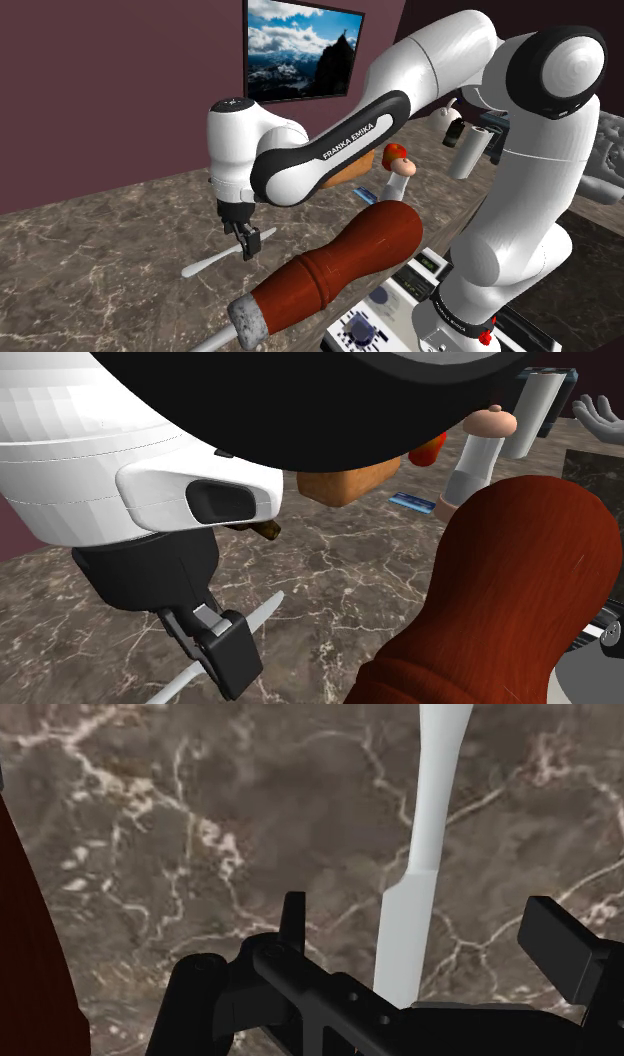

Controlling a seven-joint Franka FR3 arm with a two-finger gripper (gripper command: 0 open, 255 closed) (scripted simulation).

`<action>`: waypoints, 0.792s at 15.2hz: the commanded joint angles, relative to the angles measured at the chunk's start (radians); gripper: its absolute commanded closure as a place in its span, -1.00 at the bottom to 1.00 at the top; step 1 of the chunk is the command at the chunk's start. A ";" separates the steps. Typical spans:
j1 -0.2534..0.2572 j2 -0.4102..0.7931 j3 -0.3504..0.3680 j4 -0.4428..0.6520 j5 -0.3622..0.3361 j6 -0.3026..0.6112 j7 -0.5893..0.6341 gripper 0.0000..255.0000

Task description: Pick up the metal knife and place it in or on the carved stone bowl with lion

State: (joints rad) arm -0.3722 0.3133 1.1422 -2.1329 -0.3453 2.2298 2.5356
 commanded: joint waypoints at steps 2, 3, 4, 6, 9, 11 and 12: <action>0.000 0.000 0.000 0.000 0.000 0.000 0.000 1.00; 0.000 0.000 0.000 0.000 0.000 0.000 0.000 1.00; 0.000 0.000 0.000 0.000 0.000 0.000 0.000 1.00; 0.000 0.000 0.000 0.000 0.000 0.000 0.000 1.00; 0.000 0.000 0.000 0.000 0.000 0.000 0.000 1.00; 0.000 0.000 0.000 0.000 0.000 0.000 0.000 1.00; -0.010 -0.011 0.011 0.004 0.013 -0.009 -0.009 1.00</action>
State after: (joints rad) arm -0.3802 0.3058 1.1496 -2.1334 -0.3371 2.2263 2.5299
